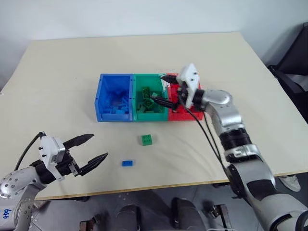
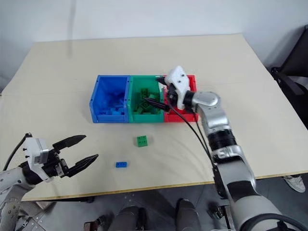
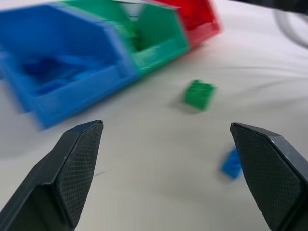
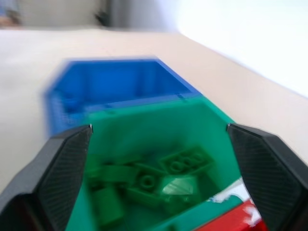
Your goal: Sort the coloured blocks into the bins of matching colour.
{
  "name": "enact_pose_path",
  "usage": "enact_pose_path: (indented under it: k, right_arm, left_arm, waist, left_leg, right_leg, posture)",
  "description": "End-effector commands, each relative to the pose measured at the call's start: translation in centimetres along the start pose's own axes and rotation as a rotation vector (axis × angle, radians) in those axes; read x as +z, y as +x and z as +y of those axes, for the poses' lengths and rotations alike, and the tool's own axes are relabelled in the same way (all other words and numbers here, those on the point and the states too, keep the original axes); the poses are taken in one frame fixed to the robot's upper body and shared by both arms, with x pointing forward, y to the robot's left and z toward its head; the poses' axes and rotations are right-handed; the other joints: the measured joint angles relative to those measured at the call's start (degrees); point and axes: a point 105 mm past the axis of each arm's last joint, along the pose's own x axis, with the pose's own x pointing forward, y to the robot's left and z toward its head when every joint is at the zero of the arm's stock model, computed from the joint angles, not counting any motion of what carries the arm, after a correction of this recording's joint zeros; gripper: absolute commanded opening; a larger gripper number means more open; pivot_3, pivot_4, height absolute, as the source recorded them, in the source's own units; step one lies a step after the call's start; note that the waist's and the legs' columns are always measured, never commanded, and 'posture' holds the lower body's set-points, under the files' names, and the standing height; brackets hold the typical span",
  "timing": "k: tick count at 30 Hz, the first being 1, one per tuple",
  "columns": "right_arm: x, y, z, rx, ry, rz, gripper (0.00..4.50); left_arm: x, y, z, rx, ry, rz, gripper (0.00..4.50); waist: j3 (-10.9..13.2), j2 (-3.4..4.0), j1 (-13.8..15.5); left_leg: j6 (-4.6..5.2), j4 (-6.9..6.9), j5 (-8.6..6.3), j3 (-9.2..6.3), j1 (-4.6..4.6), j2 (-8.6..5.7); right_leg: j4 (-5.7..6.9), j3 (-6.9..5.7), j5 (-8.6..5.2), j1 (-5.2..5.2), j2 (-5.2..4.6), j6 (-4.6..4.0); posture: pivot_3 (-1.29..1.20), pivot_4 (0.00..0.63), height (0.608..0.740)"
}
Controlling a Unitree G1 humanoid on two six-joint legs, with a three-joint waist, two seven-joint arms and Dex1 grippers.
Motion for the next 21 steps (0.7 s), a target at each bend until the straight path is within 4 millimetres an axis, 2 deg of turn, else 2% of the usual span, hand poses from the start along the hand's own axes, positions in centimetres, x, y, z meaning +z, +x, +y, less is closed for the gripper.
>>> enact_pose_path:
  k: [1, 4, 6, 9, 13, 17, 21]
  right_arm:
    - [0.4, -3.7, 3.5, 0.156, -0.018, -0.044, 4.48]
    - [-1.0, -6.3, 5.7, 0.204, -0.03, 0.002, 4.48]
    - [-2.1, -8.4, 7.0, 0.228, 0.04, 0.054, 4.48]
    - [-2.7, -10.0, 7.8, 0.218, 0.104, 0.09, 4.48]
    - [-2.7, -10.9, 8.2, 0.164, 0.089, 0.105, 4.48]
    - [-2.6, -11.5, 9.1, 0.14, 0.097, 0.126, 4.48]
    - [-2.4, -11.8, 9.7, 0.122, 0.099, 0.138, 4.48]
  left_arm:
    - [0.1, -1.6, 1.2, 0.032, 0.045, 0.014, 4.5]
    - [-0.5, -2.2, 1.8, 0.034, 0.054, 0.041, 4.5]
    - [-0.9, -2.2, 1.9, 0.012, 0.063, 0.061, 4.5]
    - [-1.0, -1.4, 1.6, -0.033, 0.071, 0.063, 4.5]
    - [-1.4, 1.0, -0.1, -0.176, 0.084, 0.123, 4.5]
    - [0.2, 5.4, -2.6, -0.325, 0.055, 0.067, 4.5]
    - [0.0, 9.4, -4.5, -0.417, 0.073, 0.079, 4.5]
  waist:
    - [0.0, 0.0, -0.02]
    - [0.0, 0.0, -0.17]
    - [0.0, 0.0, -0.33]
    - [0.0, 0.0, -0.15]
    - [0.0, -0.01, -0.05]
    - [-0.01, -0.01, 0.63]
    - [-0.01, -0.01, 1.57]
  left_leg:
    - [0.02, 0.0, -0.04, 0.03, 0.0, -0.02]
    - [0.07, 0.01, -0.09, 0.1, 0.03, -0.06]
    - [0.05, 0.01, -0.1, 0.17, 0.11, 0.01]
    - [0.03, 0.02, -0.09, 0.22, 0.17, 0.02]
    - [0.02, 0.07, -0.09, 0.18, 0.2, 0.03]
    - [0.01, 0.07, -0.08, 0.16, 0.16, 0.0]
    - [0.02, 0.18, -0.08, 0.2, 0.18, -0.05]
  right_leg:
    - [-0.02, -0.05, 0.0, 0.05, 0.0, 0.0]
    - [-0.12, -0.05, 0.03, 0.05, -0.02, 0.05]
    - [-0.13, -0.04, 0.03, 0.05, -0.01, 0.06]
    - [-0.09, -0.02, 0.03, 0.06, 0.01, 0.06]
    - [-0.02, 0.05, 0.04, 0.06, -0.01, 0.08]
    - [-0.02, 0.05, 0.04, 0.06, -0.02, 0.08]
    - [-0.01, 0.1, 0.08, 0.1, -0.01, 0.12]
  posture:
    - [0.0, 0.15, 0.74]
    - [0.0, 0.15, 0.74]
    - [0.0, 0.15, 0.74]
    - [0.0, 0.15, 0.74]
    - [0.0, 0.15, 0.74]
    - [0.0, 0.15, 0.74]
    - [0.0, 0.15, 0.74]
